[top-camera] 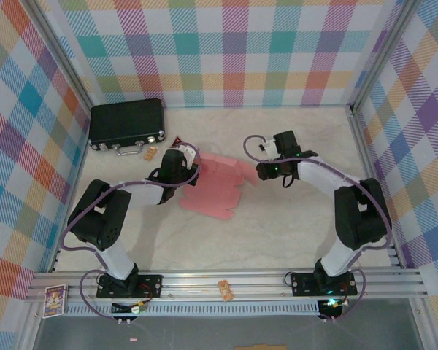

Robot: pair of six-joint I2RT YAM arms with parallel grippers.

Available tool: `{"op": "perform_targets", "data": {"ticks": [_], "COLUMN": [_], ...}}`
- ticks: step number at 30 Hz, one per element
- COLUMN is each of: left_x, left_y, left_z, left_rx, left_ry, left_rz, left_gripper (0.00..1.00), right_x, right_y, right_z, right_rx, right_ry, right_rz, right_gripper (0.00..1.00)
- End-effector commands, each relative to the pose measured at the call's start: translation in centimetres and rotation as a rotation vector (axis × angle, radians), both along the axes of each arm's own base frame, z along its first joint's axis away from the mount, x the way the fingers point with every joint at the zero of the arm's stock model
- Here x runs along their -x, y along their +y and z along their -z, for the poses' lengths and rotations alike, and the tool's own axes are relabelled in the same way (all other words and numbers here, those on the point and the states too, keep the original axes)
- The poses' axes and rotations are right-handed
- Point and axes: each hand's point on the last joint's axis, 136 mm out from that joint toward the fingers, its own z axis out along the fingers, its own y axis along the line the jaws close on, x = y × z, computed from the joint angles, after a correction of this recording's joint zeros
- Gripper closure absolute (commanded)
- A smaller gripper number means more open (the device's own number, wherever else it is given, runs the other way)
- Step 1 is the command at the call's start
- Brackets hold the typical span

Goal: Fold the paper box

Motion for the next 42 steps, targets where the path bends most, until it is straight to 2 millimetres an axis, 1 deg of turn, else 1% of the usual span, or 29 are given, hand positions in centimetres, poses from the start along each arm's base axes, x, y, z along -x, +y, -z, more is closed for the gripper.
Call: {"op": "perform_targets", "data": {"ticks": [1, 4, 8, 13, 17, 23, 24, 35, 42], "left_x": [0.4, 0.3, 0.1, -0.2, -0.2, -0.1, -0.1, 0.0, -0.1], "left_y": [-0.3, -0.3, -0.3, -0.2, 0.0, 0.0, 0.0, -0.1, 0.0], "left_z": [-0.7, -0.8, -0.8, -0.7, -0.5, -0.1, 0.0, 0.1, 0.2], "left_rx": [0.010, 0.010, 0.002, -0.005, 0.000, 0.001, 0.001, 0.011, 0.013], "left_ry": [-0.015, -0.016, -0.007, 0.011, 0.018, 0.030, 0.033, 0.048, 0.053], "left_rz": [0.001, 0.003, -0.004, -0.022, -0.033, -0.036, -0.038, -0.045, -0.048], "left_gripper": [0.93, 0.93, 0.93, 0.93, 0.94, 0.94, 0.94, 0.94, 0.94], "right_x": [-0.4, -0.4, 0.0, 1.0, 1.8, 2.8, 2.8, 3.7, 3.9], "right_y": [2.2, 3.4, 4.6, 5.4, 5.6, 6.9, 7.1, 9.7, 11.2], "right_z": [-0.2, 0.0, -0.7, -0.7, -0.4, -0.7, -0.7, -0.8, -0.9], "right_rx": [-0.059, -0.069, -0.132, -0.138, -0.128, -0.189, -0.207, -0.348, -0.421], "right_ry": [0.036, 0.026, 0.027, 0.039, 0.072, 0.082, 0.095, 0.133, 0.138], "right_rz": [-0.041, -0.074, -0.116, -0.176, -0.177, -0.219, -0.196, -0.196, -0.212], "right_gripper": [0.50, 0.50, 0.51, 0.52, 0.53, 0.52, 0.52, 0.54, 0.58]}}
